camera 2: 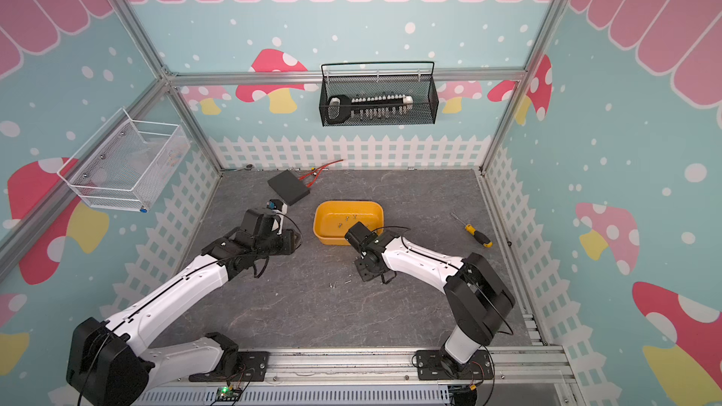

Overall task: Put the screws on the desktop into the storage box
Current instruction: Pick up the screw from the center of the board.

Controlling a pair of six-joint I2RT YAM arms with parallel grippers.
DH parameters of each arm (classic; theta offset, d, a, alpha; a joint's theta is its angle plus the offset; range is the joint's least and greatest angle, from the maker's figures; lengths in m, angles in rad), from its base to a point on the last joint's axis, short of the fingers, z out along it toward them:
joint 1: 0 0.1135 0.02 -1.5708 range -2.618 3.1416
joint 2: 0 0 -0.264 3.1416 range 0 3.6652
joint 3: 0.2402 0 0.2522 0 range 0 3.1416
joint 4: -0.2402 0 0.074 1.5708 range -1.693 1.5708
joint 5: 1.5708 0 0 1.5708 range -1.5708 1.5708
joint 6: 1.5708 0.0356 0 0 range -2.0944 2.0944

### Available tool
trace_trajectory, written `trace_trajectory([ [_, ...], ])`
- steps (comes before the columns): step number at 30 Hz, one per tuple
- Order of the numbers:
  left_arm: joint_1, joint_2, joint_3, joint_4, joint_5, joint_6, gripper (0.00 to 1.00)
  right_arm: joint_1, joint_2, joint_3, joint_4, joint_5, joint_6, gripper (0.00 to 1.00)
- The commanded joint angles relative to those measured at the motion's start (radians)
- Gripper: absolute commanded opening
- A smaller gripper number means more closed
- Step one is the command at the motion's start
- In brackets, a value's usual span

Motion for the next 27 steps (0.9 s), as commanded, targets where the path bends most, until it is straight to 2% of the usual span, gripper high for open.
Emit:
trace_trajectory([
  [1, 0.005, -0.020, -0.016, 0.018, 0.016, -0.006, 0.48, 0.003, -0.013, -0.034, 0.020, -0.013, 0.037, 0.40],
  [5, 0.005, -0.017, -0.014, 0.022, 0.026, -0.008, 0.48, 0.003, -0.028, -0.067, 0.029, -0.019, 0.082, 0.41],
  [23, 0.006, -0.018, -0.014, 0.026, 0.032, 0.001, 0.48, 0.004, -0.149, -0.213, 0.122, 0.028, 0.453, 0.45],
  [27, 0.006, -0.017, -0.015, 0.026, 0.035, 0.002, 0.48, 0.004, -0.159, -0.238, 0.121, 0.042, 0.486, 0.46],
])
